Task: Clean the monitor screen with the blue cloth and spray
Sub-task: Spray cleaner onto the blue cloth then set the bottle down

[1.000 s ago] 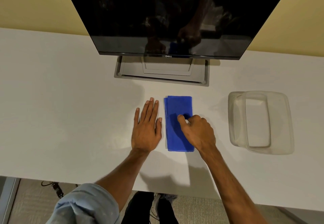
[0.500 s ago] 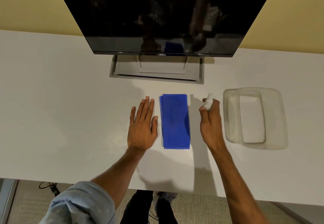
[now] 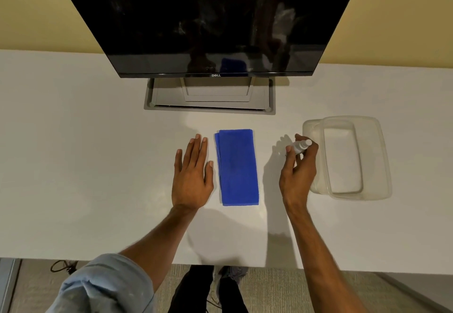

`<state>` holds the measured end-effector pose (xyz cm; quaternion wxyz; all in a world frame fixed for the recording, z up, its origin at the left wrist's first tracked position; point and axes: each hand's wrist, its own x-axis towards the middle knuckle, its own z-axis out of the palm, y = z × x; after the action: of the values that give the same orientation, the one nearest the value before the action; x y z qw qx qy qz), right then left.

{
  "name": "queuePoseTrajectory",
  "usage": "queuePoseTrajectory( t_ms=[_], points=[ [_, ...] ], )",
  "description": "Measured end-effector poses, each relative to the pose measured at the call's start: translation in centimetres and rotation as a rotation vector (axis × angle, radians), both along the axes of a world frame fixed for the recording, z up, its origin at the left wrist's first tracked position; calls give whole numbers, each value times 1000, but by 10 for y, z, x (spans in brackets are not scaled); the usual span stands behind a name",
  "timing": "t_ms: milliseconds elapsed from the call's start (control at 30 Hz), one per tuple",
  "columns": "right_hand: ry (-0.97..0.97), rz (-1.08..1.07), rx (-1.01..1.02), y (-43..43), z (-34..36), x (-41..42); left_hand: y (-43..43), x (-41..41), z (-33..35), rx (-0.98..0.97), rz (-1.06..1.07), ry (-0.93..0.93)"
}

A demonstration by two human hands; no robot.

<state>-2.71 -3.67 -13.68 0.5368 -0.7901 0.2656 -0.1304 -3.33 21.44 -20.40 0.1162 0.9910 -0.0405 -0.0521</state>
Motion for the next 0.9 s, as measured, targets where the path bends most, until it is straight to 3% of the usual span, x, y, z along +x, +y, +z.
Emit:
queuePoseTrajectory(
  t_ms=[467, 800, 900],
  points=[
    [25, -32, -34, 4, -1, -5, 1, -1, -6, -10, -6, -16],
    [125, -103, -113, 35, 11, -78, 1, -2, 0, 22, -25, 13],
    [168, -1, -170, 49, 14, -88, 2, -1, 8, 24, -39, 75]
  ],
)
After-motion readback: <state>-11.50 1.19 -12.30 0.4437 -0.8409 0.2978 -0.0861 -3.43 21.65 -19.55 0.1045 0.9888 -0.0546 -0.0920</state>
